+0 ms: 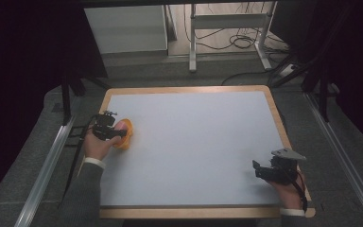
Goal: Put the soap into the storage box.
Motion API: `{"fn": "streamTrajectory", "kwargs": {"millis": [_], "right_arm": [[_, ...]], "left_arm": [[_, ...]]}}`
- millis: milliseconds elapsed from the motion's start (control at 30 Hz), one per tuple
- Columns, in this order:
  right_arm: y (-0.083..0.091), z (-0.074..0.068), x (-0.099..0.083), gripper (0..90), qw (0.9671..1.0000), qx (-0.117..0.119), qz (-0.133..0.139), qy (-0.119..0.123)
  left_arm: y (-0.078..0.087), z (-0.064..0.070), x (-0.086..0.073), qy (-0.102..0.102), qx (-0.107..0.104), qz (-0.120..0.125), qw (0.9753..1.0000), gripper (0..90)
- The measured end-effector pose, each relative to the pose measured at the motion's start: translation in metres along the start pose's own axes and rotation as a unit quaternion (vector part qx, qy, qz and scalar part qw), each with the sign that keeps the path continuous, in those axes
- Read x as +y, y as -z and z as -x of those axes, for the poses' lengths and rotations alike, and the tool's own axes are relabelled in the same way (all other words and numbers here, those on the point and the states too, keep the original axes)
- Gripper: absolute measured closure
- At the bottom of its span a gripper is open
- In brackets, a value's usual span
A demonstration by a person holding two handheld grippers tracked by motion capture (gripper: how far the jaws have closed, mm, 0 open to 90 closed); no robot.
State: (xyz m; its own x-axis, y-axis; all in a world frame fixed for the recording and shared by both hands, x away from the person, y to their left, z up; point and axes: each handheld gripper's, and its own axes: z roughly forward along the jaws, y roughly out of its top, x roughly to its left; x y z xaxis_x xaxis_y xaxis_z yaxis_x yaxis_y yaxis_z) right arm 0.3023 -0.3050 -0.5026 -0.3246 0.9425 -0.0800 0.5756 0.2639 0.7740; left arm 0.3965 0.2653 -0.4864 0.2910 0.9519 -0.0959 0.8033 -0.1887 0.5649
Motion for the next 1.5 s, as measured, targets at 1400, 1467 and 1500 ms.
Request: {"fn": "streamTrajectory", "kwargs": {"millis": [1400,1467,1500], "right_arm": [[0.0,-0.006,0.002,8.2,0.9998,0.007,0.012,0.014],[0.0,-0.008,0.002,8.4,0.9997,0.004,0.017,0.019],[0.0,-0.009,0.002,8.4,0.9996,0.004,0.021,0.021]], "left_arm": [[0.05,0.04,-0.087,-0.043,-0.1,0.116,0.9873,25.6],[0.044,0.037,-0.096,-0.032,-0.099,0.104,0.9892,25.6],[0.044,0.037,-0.096,-0.032,-0.099,0.104,0.9892,25.6]]}}
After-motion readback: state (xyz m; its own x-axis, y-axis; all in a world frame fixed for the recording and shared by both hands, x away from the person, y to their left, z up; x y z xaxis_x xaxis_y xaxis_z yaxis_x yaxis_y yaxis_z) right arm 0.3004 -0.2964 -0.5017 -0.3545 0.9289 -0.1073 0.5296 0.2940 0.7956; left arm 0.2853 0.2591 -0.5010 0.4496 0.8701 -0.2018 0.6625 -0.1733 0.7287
